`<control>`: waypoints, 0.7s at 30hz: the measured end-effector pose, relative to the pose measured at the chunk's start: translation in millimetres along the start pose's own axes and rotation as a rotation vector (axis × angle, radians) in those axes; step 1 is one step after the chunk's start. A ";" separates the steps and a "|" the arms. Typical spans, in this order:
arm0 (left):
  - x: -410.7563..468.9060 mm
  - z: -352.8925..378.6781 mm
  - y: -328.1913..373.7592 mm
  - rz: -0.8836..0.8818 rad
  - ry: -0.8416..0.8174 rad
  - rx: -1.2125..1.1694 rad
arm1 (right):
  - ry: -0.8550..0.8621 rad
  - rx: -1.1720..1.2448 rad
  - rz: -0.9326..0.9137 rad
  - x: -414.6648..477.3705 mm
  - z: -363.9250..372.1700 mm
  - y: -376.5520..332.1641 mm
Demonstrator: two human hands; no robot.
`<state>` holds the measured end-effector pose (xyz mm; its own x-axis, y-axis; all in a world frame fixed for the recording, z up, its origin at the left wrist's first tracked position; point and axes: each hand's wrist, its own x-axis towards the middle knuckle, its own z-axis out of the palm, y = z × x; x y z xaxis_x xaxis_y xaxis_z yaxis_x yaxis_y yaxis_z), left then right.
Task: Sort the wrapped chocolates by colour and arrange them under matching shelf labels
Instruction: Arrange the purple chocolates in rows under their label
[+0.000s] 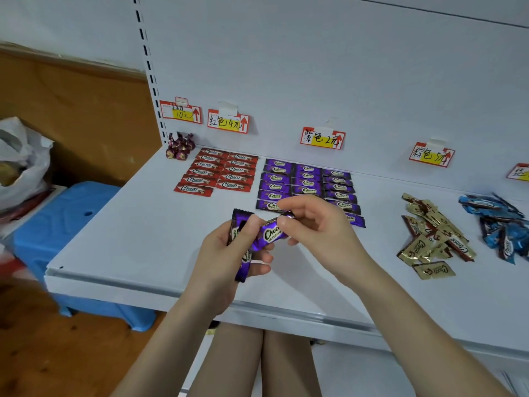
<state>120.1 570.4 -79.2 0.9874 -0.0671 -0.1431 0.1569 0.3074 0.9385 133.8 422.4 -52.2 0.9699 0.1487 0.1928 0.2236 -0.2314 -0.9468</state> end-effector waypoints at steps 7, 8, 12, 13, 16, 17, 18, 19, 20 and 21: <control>5.6 -12.9 -3.0 -0.013 0.060 -0.003 | -0.113 -0.240 -0.101 -7.0 -5.3 13.6; 6.2 -13.8 -4.2 -0.017 0.062 0.005 | -0.161 -0.292 -0.115 -7.5 -6.5 15.8; 8.4 -13.9 -10.5 -0.011 0.088 0.030 | -0.179 -0.465 -0.135 1.5 -7.2 33.6; 9.4 -13.9 -11.1 -0.019 0.110 0.012 | -0.141 -0.500 -0.133 6.2 -6.8 38.4; 13.4 -16.5 -9.9 -0.086 0.185 -0.149 | -0.047 -0.677 -0.141 21.3 -4.3 52.6; 14.3 -17.7 -9.0 -0.102 0.197 -0.188 | -0.038 -0.737 -0.142 25.4 -3.0 57.4; 14.9 -19.0 -8.5 -0.105 0.202 -0.210 | -0.033 -0.781 -0.141 28.4 -1.3 61.4; 15.2 -20.1 -8.4 -0.097 0.204 -0.217 | -0.026 -0.810 -0.147 29.8 0.8 64.7; 15.3 -20.9 -8.4 -0.081 0.205 -0.215 | -0.011 -0.828 -0.162 30.2 2.9 67.1; 15.5 -21.8 -8.6 -0.063 0.210 -0.209 | 0.007 -0.840 -0.183 29.4 4.7 68.7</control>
<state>134.5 587.4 -96.4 0.9546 0.0990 -0.2810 0.1967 0.4990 0.8440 177.2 415.4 -112.8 0.9117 0.2473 0.3280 0.3705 -0.8399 -0.3965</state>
